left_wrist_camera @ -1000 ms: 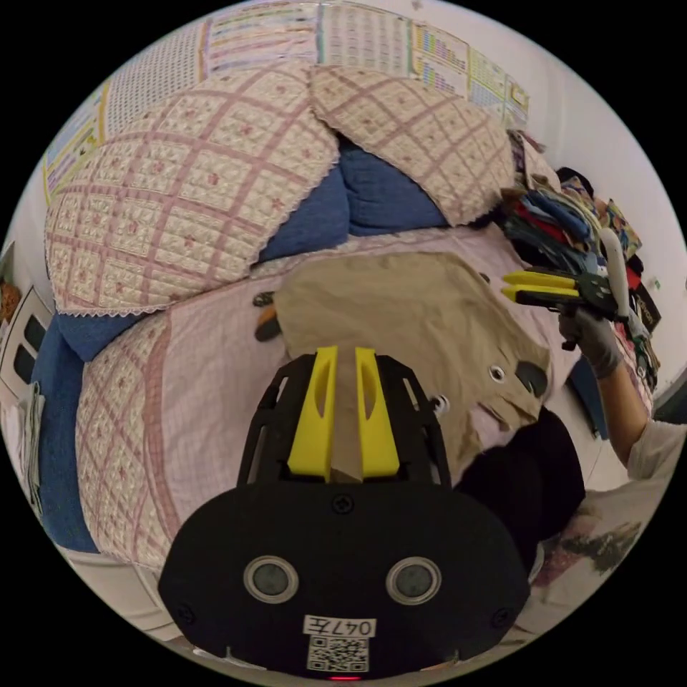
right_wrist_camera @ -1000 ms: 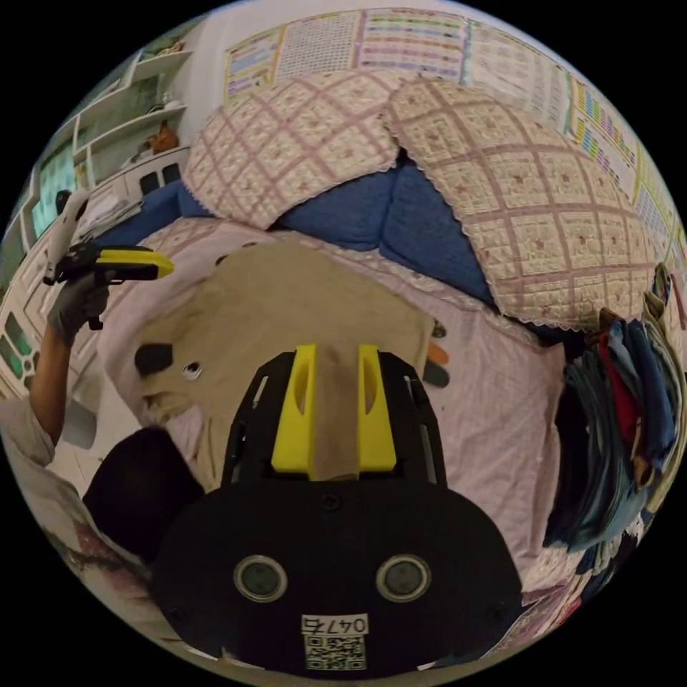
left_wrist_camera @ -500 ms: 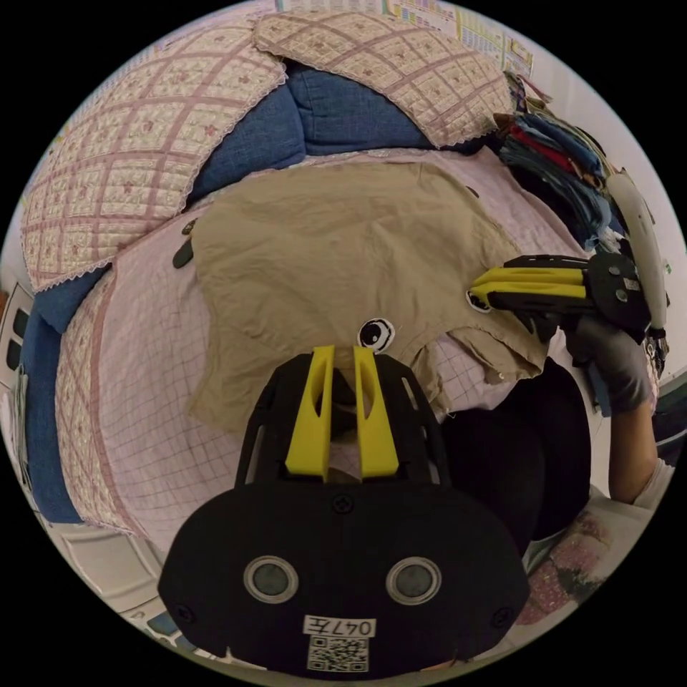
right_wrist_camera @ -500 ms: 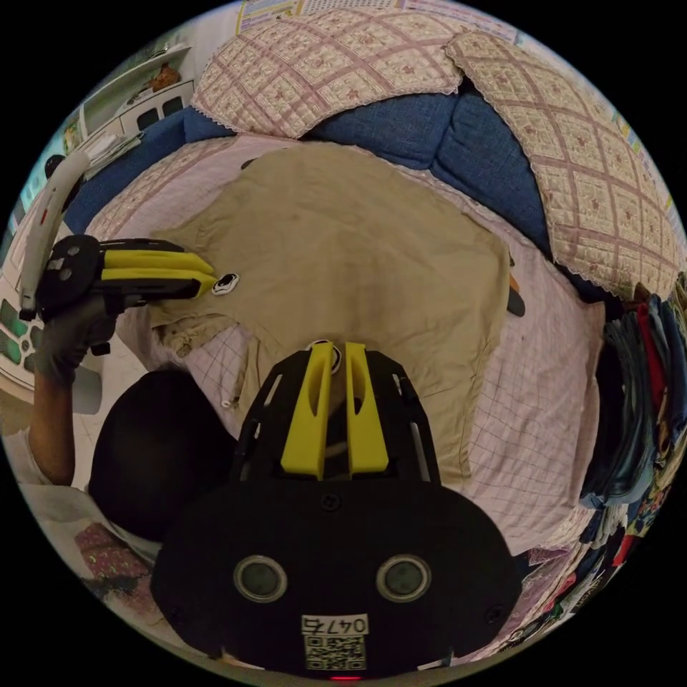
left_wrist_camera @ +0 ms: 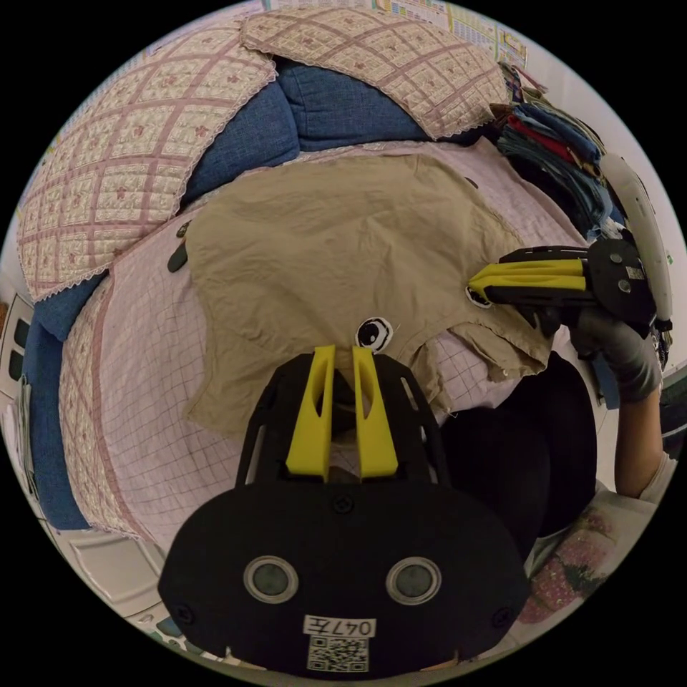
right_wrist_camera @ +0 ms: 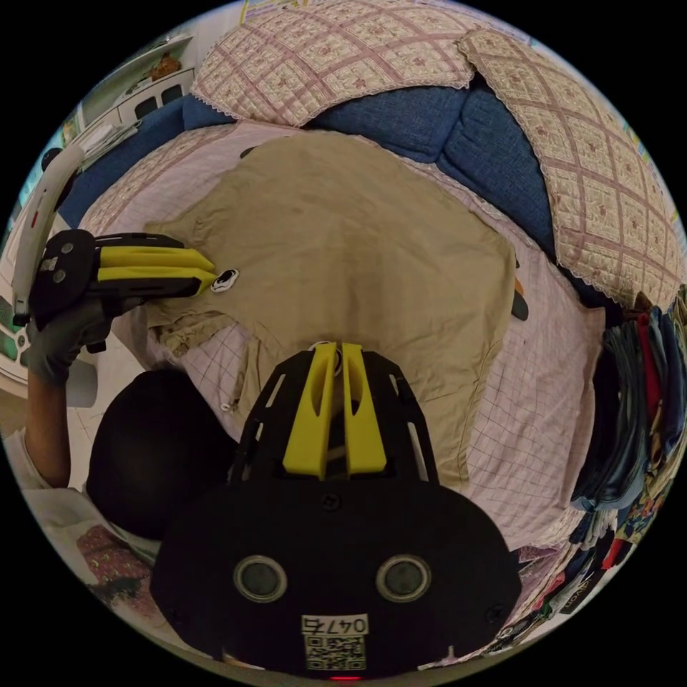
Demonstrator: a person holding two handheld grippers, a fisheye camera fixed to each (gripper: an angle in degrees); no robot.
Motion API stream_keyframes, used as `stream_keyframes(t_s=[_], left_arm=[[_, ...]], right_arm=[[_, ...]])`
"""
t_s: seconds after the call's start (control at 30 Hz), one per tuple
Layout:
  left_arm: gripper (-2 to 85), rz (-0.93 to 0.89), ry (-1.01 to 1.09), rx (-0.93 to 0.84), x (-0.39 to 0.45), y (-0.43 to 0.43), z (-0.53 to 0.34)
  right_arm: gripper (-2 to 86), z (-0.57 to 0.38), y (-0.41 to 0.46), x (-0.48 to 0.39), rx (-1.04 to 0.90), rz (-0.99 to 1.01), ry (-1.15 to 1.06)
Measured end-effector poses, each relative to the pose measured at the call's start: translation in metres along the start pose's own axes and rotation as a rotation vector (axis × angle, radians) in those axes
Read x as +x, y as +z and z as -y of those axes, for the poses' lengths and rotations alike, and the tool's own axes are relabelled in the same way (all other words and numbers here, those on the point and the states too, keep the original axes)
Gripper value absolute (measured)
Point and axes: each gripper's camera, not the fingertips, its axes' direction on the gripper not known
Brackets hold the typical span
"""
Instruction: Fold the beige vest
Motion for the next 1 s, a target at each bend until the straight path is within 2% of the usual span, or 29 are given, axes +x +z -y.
stream_keyframes(t_s=[0.6, 0.8, 1.0], left_arm=[[4.6, 0.015, 0.01, 0.001, 0.099, 0.029, -0.04], [5.1, 0.038, -0.029, 0.052, 0.129, 0.026, -0.085], [5.5, 0.084, -0.025, 0.135, 0.163, -0.004, -0.16]], right_arm=[[16.1, -0.025, -0.03, -0.056, 0.019, 0.013, 0.033], [16.1, -0.056, -0.072, -0.072, 0.139, 0.029, 0.093], [16.0, -0.085, -0.12, -0.096, 0.174, 0.008, 0.102]])
